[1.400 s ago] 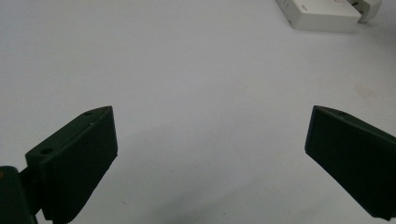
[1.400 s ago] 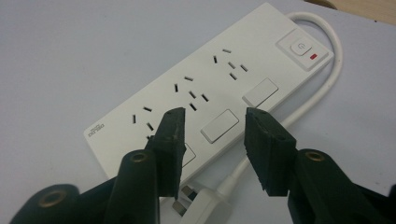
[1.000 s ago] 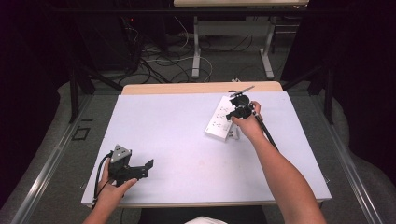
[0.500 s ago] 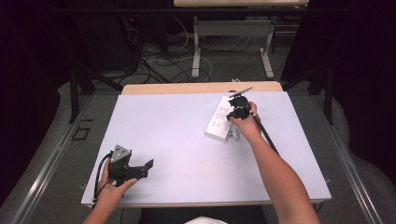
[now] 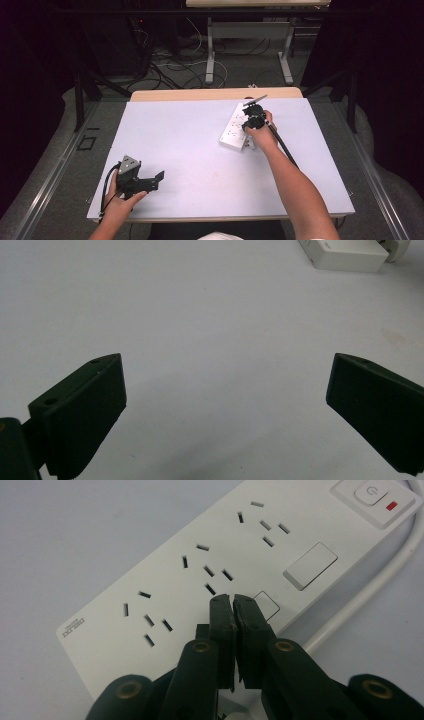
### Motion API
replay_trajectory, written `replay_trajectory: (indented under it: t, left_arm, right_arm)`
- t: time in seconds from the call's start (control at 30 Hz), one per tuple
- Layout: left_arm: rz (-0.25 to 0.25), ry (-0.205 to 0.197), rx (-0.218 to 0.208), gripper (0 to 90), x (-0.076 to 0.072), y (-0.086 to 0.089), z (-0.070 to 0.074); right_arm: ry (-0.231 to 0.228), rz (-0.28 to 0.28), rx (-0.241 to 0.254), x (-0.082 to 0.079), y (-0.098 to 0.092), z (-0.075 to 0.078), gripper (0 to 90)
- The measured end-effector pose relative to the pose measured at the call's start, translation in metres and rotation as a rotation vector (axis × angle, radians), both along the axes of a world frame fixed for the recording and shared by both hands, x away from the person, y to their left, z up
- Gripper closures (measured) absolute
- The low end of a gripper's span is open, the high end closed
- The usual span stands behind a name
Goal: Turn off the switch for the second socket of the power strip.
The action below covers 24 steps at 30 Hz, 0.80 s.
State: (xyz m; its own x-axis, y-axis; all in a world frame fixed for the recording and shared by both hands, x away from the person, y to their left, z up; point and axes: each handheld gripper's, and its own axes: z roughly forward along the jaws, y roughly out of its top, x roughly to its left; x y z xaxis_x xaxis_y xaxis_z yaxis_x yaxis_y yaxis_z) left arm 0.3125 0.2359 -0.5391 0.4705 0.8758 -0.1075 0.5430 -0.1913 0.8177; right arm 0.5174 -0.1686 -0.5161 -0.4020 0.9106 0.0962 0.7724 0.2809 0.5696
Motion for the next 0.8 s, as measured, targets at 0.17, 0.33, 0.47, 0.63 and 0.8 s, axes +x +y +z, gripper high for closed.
replay_trajectory:
  t: [0.17,0.33,0.47,0.63,0.8]
  left_arm:
    - [-0.002,0.002,0.002,2.7,-0.0002,-0.0002,0.0001]
    - [-0.003,0.001,0.004,2.7,-0.0004,-0.0004,0.0001]
    - [-0.004,-0.001,0.004,2.7,-0.0004,-0.0004,0.0000]
    - [-0.004,-0.001,0.004,2.7,-0.0003,-0.0005,0.0000]
    - [-0.004,-0.001,0.004,2.7,-0.0004,-0.0007,-0.0001]
  right_arm:
    - [-0.006,-0.018,0.006,-0.0003,0.0022,-0.0010,86.6]
    - [-0.014,-0.015,-0.008,-0.0005,0.0019,-0.0015,88.0]
    - [-0.014,-0.017,-0.006,-0.0007,0.0020,-0.0017,88.4]
    - [-0.010,-0.013,0.018,-0.0003,0.0016,-0.0019,88.5]
    - [-0.004,-0.007,0.021,-0.0006,-0.0002,-0.0016,88.6]
